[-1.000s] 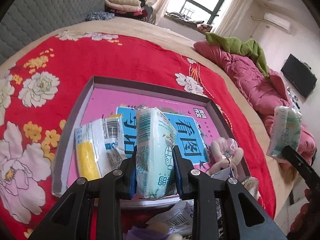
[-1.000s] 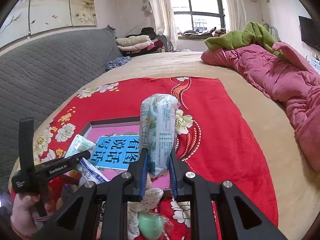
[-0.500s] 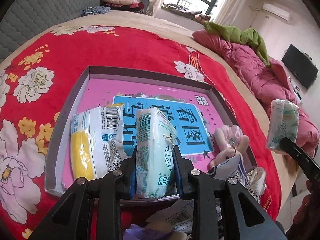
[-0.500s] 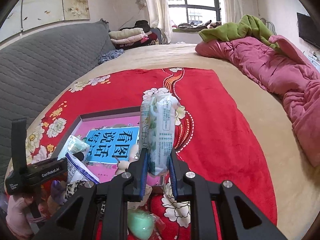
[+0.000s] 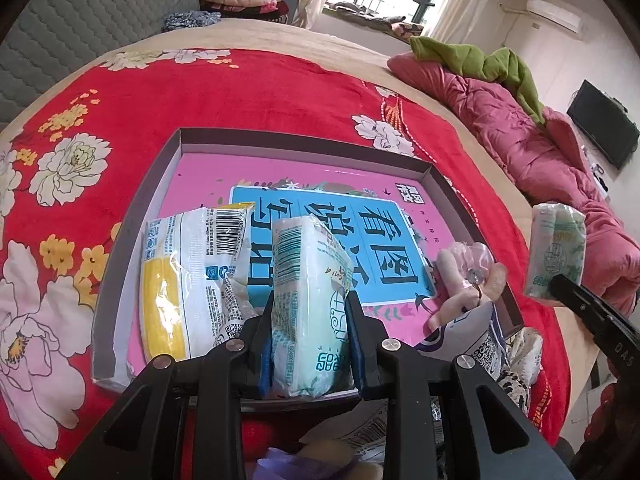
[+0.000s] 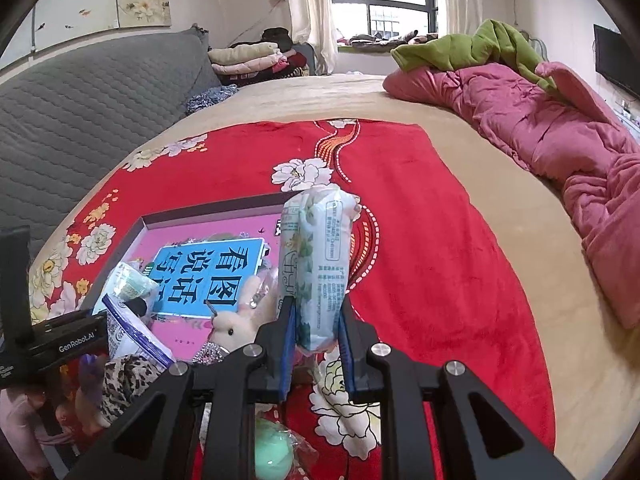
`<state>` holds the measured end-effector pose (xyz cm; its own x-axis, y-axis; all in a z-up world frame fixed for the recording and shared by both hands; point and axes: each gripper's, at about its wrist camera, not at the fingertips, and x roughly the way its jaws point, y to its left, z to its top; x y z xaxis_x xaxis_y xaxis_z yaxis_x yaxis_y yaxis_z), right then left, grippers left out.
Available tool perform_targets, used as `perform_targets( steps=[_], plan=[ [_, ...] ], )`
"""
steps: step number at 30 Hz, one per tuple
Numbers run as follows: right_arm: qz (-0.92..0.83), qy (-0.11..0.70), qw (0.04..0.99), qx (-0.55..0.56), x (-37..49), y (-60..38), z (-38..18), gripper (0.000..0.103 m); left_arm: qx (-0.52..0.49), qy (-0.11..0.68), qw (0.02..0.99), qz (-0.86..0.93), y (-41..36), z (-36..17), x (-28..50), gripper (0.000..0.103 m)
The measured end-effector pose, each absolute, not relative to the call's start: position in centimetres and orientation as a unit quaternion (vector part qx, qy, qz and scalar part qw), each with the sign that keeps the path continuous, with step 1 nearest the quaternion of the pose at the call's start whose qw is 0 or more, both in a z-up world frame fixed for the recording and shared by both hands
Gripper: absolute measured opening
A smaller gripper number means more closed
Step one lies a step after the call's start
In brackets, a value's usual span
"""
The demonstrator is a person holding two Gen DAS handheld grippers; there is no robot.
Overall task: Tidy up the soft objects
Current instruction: 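Lower the mint pack into the pink box with the left tool while the right tool releases its pack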
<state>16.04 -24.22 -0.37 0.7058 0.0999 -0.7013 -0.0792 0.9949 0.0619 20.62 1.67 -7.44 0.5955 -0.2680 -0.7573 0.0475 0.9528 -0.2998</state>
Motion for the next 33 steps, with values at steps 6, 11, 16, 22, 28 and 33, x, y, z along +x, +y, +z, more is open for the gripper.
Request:
perform_targets(
  steps=[6,11,16,22,28,33],
  plan=[
    [0.052,0.393,0.918,0.010,16.4,-23.7,-1.2,0.020,-0.124,0.442,0.884,-0.087,1.6,-7.4,20.6,0.030],
    [0.061,0.400,0.914,0.002,16.5,-22.8,-1.7,0.020,-0.125,0.444,0.883,-0.088,1.7,-7.4,20.6,0.030],
    [0.072,0.410,0.909,-0.004,16.5,-21.9,-2.2,0.020,-0.126,0.444,0.883,-0.088,1.7,-7.4,20.5,0.030],
    [0.085,0.428,0.900,-0.011,16.6,-21.2,-3.0,0.020,-0.125,0.445,0.882,-0.089,1.8,-7.5,20.5,0.030],
    [0.079,0.434,0.897,-0.021,16.9,-20.9,-3.2,0.020,-0.125,0.448,0.881,-0.090,1.7,-7.6,20.7,0.030],
    [0.068,0.441,0.894,-0.036,17.2,-20.6,-3.5,0.020,-0.125,0.448,0.881,-0.091,1.7,-7.7,20.7,0.030]
  ],
)
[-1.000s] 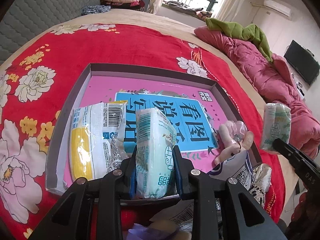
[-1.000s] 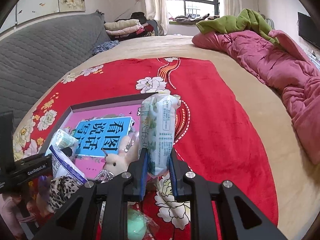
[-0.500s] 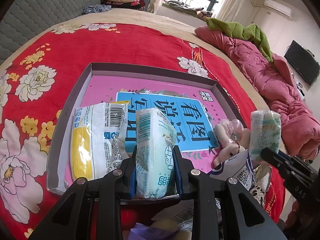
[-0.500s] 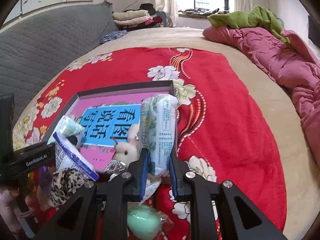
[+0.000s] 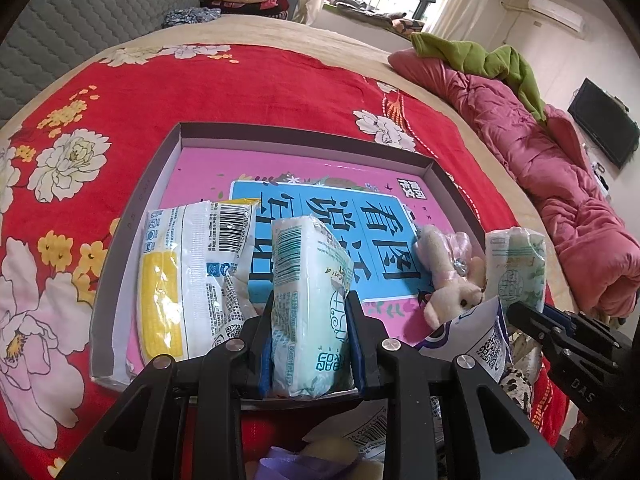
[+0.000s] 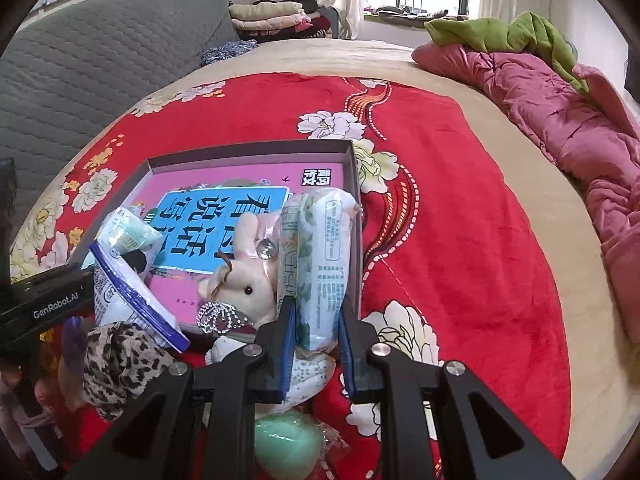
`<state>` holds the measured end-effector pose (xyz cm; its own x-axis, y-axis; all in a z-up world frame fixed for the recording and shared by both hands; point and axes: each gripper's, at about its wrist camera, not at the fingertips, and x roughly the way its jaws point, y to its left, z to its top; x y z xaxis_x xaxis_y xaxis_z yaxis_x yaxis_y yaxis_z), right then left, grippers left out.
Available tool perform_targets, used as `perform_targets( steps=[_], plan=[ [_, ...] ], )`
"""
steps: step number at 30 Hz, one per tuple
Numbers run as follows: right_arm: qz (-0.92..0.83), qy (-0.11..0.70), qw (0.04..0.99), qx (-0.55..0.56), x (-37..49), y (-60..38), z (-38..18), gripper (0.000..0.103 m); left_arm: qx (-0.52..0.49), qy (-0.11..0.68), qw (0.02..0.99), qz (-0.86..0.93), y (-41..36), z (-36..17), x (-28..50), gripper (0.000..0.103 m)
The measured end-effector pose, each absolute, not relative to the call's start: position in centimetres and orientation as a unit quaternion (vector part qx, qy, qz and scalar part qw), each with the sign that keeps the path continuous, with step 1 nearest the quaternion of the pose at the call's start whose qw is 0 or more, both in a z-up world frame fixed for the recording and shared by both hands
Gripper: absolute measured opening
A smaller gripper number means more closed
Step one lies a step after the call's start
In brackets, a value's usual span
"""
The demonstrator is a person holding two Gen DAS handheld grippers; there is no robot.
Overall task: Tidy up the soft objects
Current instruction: 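Lower the mint pack into the pink box with the left tool while the right tool releases its pack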
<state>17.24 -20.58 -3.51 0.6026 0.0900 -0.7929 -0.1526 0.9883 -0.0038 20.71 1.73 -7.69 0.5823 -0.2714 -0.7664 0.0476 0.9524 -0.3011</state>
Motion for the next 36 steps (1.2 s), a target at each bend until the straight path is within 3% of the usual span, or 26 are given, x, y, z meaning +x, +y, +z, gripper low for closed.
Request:
perform_targets(
  steps=[29,31,33,36],
  plan=[
    [0.063,0.447,0.892,-0.023,16.92,-21.13,-3.65,0.022,-0.122,0.454,0.878,-0.091,1.42,-8.18,20.93,0.031],
    [0.060,0.446,0.893,-0.027,16.87,-21.01,-3.54,0.024,-0.116,0.454,0.879,-0.089,1.24,-8.20,20.93,0.031],
    [0.050,0.443,0.895,-0.033,16.80,-20.95,-3.37,0.040,-0.112,0.453,0.880,-0.088,1.10,-8.13,20.93,0.031],
    [0.039,0.442,0.895,-0.032,16.91,-21.30,-3.31,0.048,-0.112,0.455,0.879,-0.091,0.97,-8.20,20.98,0.031]
  ],
)
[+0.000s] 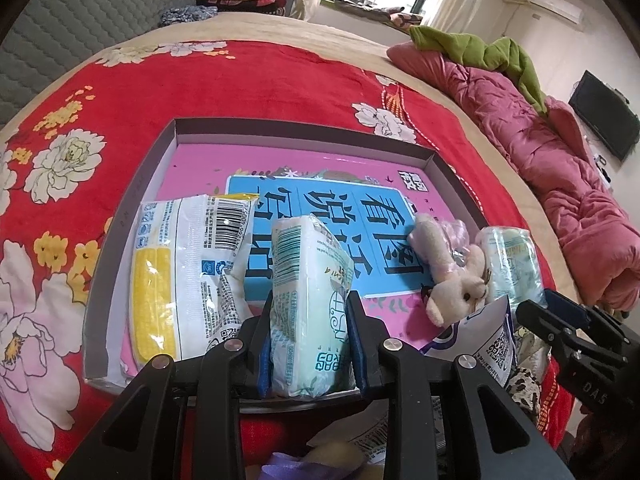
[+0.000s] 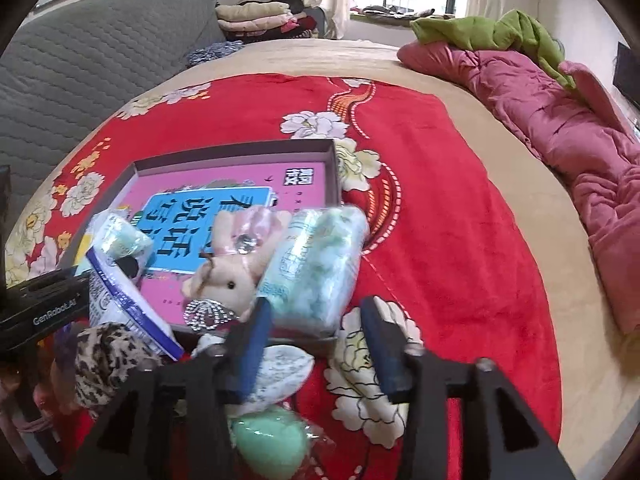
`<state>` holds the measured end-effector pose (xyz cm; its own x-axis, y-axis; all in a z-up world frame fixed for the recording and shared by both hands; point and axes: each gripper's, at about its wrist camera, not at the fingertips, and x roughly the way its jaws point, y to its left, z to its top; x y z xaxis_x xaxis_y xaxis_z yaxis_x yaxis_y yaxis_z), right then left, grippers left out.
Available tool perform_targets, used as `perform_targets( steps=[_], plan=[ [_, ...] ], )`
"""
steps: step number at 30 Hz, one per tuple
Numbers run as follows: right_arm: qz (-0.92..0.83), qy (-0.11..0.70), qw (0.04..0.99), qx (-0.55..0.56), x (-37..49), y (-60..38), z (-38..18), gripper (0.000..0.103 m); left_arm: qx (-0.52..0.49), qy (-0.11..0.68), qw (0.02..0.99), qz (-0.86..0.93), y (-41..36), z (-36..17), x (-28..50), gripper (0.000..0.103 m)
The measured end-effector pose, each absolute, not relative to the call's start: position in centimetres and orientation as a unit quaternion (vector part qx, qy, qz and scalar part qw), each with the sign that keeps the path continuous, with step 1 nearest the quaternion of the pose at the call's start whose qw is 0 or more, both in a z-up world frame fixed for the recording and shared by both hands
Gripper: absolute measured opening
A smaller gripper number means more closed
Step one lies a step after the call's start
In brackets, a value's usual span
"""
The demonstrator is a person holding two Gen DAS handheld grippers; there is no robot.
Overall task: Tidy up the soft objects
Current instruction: 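Lower the mint pack into the pink box with the left tool while the right tool releases its pack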
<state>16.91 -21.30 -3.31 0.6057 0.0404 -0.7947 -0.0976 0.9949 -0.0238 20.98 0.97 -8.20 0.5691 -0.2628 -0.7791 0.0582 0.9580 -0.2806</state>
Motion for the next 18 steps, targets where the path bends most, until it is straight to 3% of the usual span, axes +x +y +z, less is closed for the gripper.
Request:
perform_targets(
  steps=[14,18],
  plan=[
    [0.039,0.438,0.898,0.015,16.6,-22.9,-2.6,0.048,-0.114,0.462,0.874,-0.100,0.9,-8.3,21.2,0.033],
    [0.037,0.430,0.902,0.019,16.5,-23.0,-2.0,0.048,-0.110,0.463,0.874,-0.101,0.8,-8.2,21.2,0.039]
  ],
)
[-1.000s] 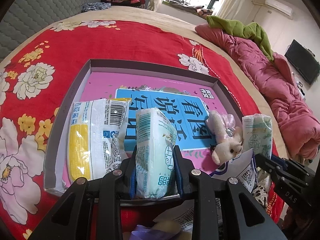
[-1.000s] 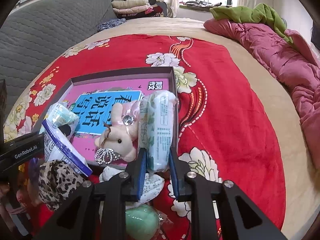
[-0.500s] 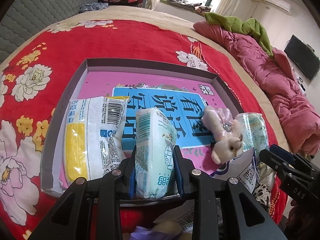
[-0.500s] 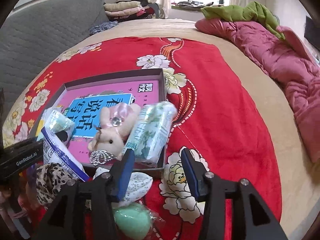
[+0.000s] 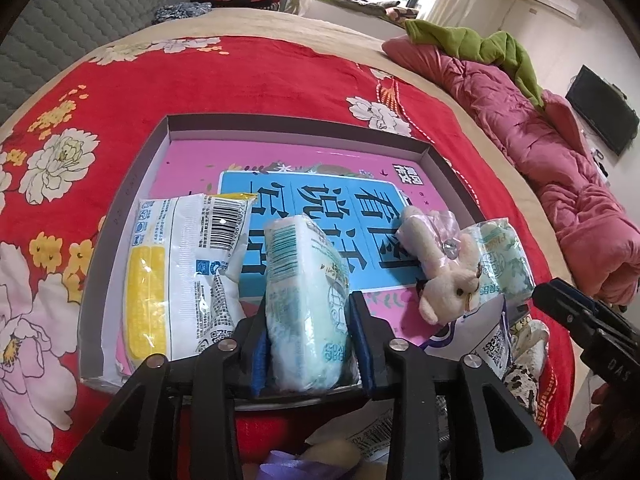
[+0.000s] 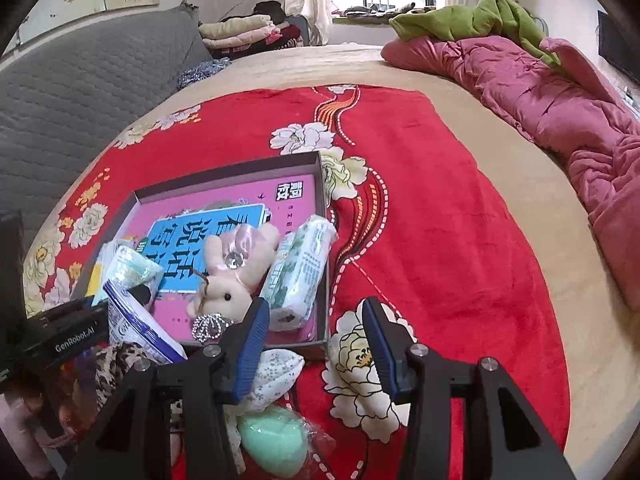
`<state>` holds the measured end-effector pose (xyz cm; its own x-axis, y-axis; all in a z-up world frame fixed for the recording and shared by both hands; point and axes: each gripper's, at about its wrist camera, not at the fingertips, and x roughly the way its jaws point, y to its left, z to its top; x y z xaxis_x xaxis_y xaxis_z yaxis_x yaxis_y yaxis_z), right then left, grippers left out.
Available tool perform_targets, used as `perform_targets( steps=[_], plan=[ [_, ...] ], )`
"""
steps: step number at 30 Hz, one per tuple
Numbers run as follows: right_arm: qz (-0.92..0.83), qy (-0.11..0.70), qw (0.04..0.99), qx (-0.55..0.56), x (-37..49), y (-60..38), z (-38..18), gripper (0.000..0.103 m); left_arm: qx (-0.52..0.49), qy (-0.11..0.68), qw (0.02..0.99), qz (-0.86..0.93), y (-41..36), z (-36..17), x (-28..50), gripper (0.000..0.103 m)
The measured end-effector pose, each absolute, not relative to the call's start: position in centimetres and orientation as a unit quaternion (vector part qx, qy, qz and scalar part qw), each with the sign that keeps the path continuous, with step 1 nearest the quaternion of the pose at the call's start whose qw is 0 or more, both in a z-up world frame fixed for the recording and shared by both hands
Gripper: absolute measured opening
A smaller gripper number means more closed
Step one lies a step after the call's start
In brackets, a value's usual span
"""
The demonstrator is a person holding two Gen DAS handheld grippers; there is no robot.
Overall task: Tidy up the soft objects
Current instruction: 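Lower the mint pack into the pink box with the left tool while the right tool releases its pack, then withdraw both open tools from the pink box toward the remaining soft items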
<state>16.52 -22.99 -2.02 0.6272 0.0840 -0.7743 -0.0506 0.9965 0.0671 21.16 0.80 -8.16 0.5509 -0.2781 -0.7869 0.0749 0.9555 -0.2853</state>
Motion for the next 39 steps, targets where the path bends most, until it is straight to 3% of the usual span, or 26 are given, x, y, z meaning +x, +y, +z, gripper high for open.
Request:
perform_targets(
  steps=[9,31,39],
  plan=[
    [0.046,0.427,0.903,0.020,16.3,-22.9,-1.9,0.049,-0.105,0.465,0.873,-0.104,0.7,-7.9,21.0,0.054],
    [0.062,0.415,0.907,0.014,15.7,-22.2,-1.2,0.053,-0.098,0.450,0.882,-0.103,1.6,-5.2,19.4,0.067],
    [0.064,0.402,0.913,0.017,15.3,-22.4,-0.3,0.059,-0.111,0.426,0.894,-0.084,3.2,-3.4,18.1,0.071]
  ],
)
